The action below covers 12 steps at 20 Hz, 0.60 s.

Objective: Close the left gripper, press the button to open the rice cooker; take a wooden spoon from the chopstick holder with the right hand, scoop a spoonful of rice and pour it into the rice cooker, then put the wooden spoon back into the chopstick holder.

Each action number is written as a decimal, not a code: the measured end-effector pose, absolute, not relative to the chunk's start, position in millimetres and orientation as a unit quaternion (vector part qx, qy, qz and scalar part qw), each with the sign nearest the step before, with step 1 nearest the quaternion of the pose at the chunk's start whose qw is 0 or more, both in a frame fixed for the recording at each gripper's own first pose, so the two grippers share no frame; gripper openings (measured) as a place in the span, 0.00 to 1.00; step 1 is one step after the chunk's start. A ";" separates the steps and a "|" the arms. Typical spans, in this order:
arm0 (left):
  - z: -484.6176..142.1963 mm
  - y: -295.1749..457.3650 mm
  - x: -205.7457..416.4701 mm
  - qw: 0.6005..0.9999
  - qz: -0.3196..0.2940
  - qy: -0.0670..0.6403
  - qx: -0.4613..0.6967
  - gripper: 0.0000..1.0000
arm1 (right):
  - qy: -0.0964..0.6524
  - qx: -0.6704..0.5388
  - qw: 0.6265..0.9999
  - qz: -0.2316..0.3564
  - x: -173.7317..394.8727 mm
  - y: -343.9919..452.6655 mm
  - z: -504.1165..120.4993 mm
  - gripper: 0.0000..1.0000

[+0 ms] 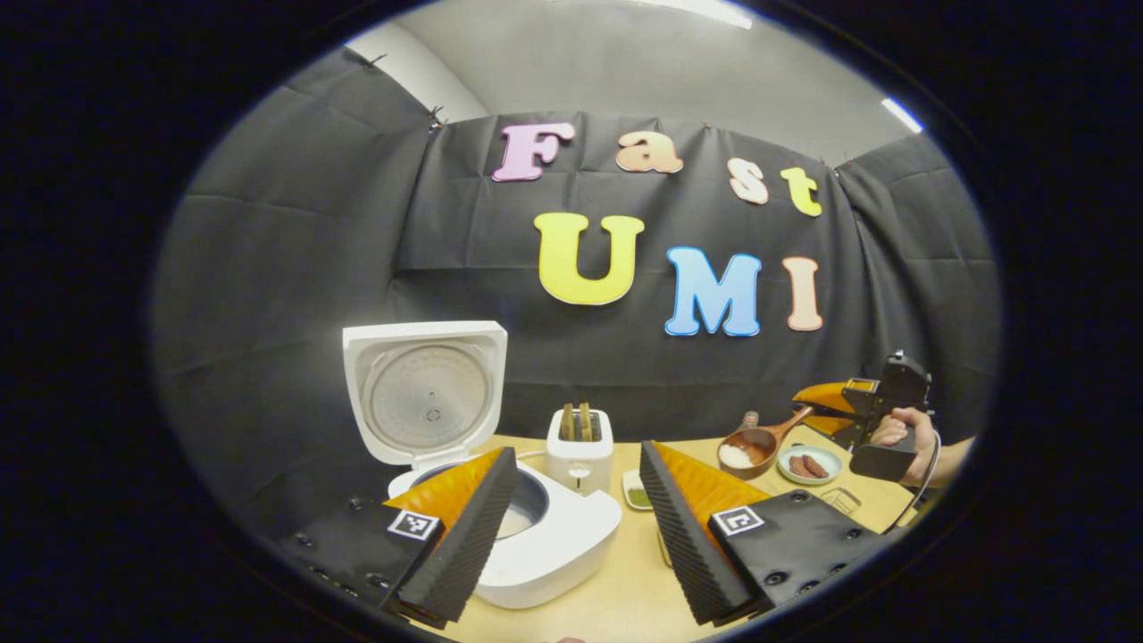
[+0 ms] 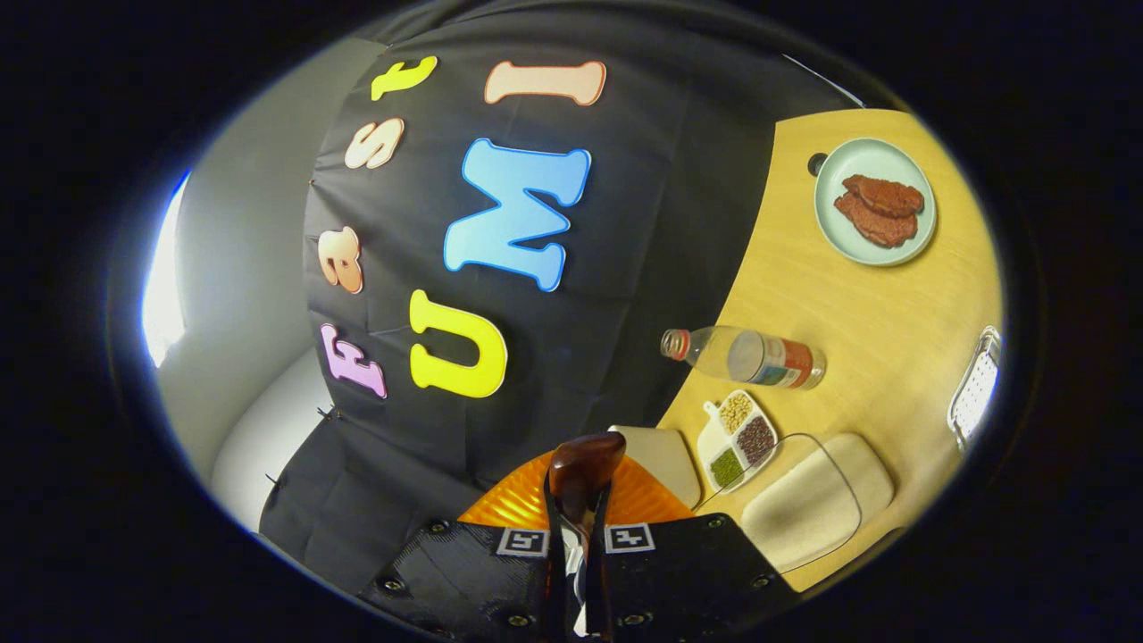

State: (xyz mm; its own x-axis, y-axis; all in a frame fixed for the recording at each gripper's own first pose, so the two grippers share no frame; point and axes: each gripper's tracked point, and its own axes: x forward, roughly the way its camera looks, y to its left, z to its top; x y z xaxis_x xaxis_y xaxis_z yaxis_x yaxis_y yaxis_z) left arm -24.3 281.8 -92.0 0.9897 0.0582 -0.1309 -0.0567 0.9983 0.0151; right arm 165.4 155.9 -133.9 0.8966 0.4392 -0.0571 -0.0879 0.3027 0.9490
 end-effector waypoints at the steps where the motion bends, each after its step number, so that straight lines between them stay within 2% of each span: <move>1: -91.6 285.0 -25.5 0.997 0.031 0.066 0.005 0.95 | 0.157 0.563 0.792 0.176 165.3 166.1 -129.5 0.09; 8: -89.8 311.1 -41.3 0.998 0.041 0.051 0.004 0.95 | 0.174 0.547 0.784 0.237 178.9 247.8 -101.1 0.09; 9: -90.4 316.2 -42.5 0.998 0.043 0.050 0.004 0.99 | 0.176 0.543 0.784 0.243 181.3 257.8 -99.2 0.08; 10: -90.7 320.7 -43.8 0.998 0.044 0.048 0.002 0.95 | 0.179 0.537 0.786 0.249 184.3 269.2 -97.8 0.08; 12: -90.4 330.1 -47.9 0.998 0.048 0.047 0.000 0.99 | 0.186 0.522 0.790 0.262 187.9 293.6 -95.1 0.08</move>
